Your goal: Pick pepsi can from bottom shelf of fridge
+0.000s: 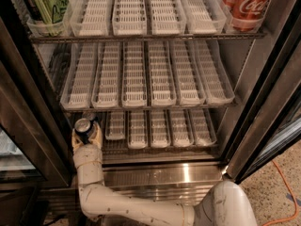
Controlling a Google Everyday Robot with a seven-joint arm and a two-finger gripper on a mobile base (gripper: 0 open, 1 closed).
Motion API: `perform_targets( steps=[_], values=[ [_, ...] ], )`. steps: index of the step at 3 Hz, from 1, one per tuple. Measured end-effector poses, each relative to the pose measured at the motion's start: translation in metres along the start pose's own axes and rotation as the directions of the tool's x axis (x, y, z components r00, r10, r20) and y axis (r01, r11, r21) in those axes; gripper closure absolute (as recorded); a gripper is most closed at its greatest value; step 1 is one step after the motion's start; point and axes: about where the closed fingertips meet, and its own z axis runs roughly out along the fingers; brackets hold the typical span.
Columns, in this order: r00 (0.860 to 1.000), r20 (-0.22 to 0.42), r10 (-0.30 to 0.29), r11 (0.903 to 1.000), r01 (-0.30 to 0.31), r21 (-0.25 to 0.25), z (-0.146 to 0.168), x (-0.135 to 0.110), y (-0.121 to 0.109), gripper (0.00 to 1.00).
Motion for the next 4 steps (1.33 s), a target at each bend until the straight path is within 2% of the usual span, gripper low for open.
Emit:
perform_targets(
  steps=[2, 3, 4],
  values=[
    [0.998, -0.042, 0.045, 0.9988, -0.045, -0.017, -0.013, -0.021, -0.007, 1.00],
    [0.994, -0.093, 0.056, 0.9976, -0.060, -0.036, -0.023, -0.025, -0.019, 1.00],
    [0.986, -0.159, 0.053, 0.9972, -0.061, -0.044, -0.039, -0.025, -0.041, 1.00]
  ],
)
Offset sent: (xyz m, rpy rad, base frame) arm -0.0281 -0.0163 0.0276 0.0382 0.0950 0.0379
